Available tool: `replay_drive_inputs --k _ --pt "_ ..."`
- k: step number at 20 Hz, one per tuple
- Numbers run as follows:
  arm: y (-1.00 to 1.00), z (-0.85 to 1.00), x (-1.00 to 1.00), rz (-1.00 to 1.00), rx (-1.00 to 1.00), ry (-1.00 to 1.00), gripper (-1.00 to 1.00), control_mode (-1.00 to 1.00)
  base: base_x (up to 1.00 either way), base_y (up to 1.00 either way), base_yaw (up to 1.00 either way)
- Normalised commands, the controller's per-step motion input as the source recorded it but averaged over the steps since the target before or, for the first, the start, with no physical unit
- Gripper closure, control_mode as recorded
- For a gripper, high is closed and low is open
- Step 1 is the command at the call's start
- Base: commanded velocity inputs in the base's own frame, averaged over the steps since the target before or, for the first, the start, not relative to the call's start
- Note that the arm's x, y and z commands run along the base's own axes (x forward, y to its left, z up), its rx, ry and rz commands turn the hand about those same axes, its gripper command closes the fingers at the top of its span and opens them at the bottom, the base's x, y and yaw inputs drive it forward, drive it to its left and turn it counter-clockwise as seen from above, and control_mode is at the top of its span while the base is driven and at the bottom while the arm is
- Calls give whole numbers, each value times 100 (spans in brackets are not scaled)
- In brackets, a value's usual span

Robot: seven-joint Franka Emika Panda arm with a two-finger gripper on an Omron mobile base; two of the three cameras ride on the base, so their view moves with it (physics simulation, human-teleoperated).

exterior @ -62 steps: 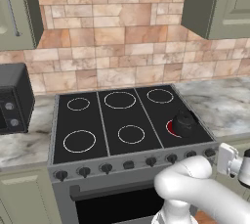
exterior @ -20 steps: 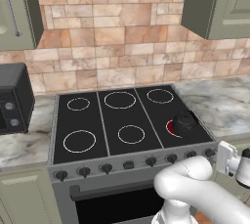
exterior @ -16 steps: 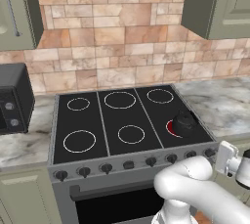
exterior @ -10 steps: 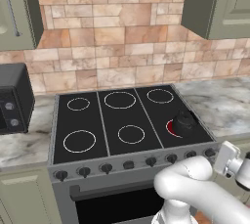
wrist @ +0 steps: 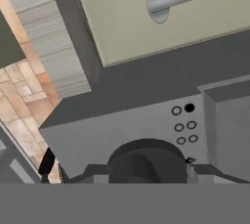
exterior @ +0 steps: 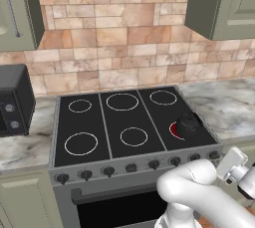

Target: Lower the heat of the kettle.

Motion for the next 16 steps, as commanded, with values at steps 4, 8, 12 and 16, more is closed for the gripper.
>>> replay_drive_inputs --k 4,8,12,16 --pt "5 0 -19 -12 20 0 100 -100 0 0 0" --pt "3 11 -15 -13 22 0 100 -100 0 0 0" --pt "9 30 -4 -15 18 0 100 -100 0 0 0" --pt "14 33 0 -14 12 0 100 -100 0 0 0"
